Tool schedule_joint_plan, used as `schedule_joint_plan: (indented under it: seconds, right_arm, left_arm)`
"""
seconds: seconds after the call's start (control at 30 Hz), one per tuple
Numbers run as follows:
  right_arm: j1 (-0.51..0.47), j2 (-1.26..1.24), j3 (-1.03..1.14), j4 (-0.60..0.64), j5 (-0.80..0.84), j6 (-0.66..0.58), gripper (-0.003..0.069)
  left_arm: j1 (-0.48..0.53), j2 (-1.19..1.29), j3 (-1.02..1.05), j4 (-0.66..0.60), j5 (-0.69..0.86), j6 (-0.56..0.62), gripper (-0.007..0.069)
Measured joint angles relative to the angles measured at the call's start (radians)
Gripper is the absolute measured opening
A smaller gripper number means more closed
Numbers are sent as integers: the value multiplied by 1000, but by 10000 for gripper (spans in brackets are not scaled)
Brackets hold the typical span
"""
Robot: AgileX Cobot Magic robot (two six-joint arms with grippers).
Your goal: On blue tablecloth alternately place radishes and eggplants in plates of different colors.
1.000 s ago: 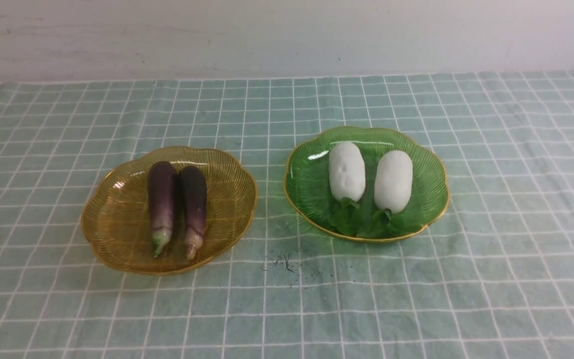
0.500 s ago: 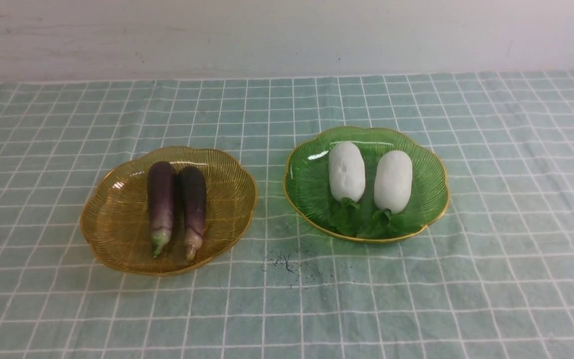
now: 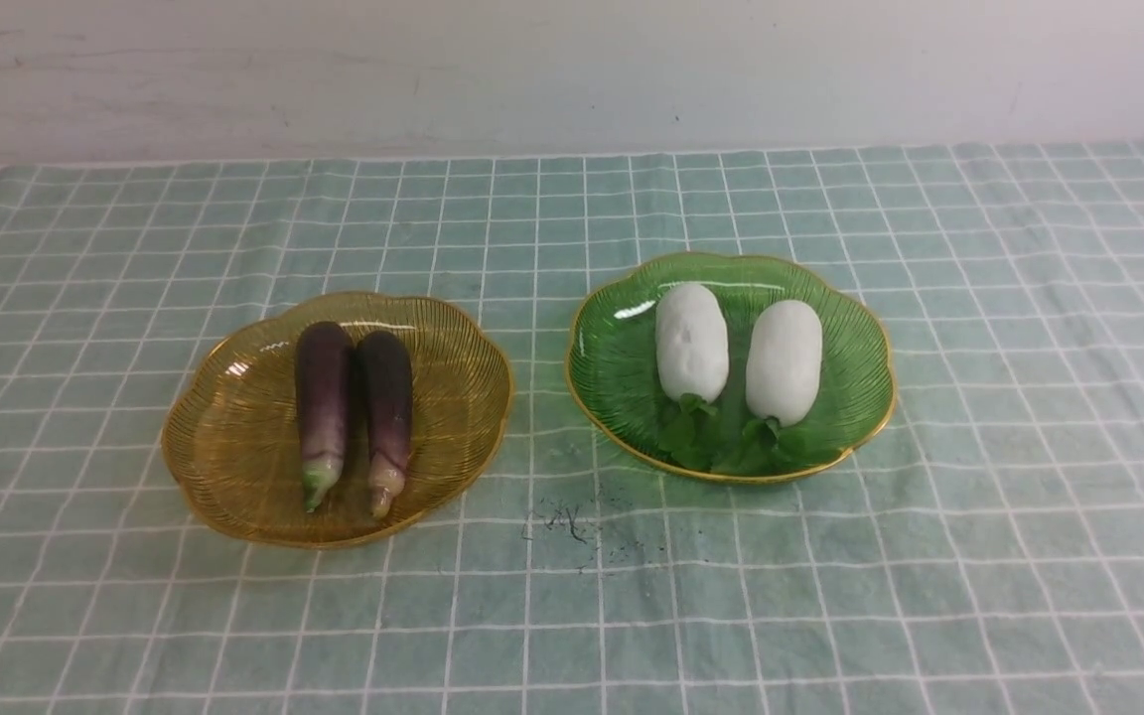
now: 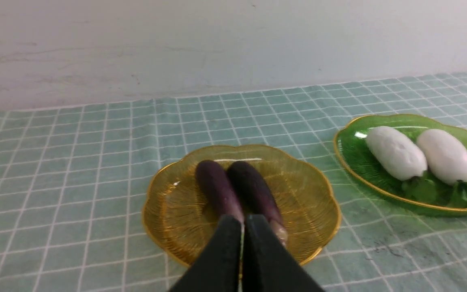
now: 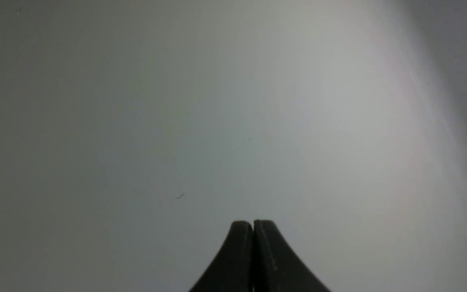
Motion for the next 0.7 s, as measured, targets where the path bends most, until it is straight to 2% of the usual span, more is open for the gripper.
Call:
schedule_joint_plan:
  seconds: [0.13, 0.27, 0.7]
  right_arm:
    - [0, 0, 0, 0, 0, 0, -15]
    - [0, -1, 1, 0, 3, 1, -15]
    - [0, -1, 1, 0, 15, 1, -15]
  left_arm:
    - [68, -151, 244, 0, -46, 22, -8]
    - [77, -175, 391, 3, -57, 30, -8]
    - [77, -176, 407, 4, -82, 32, -8]
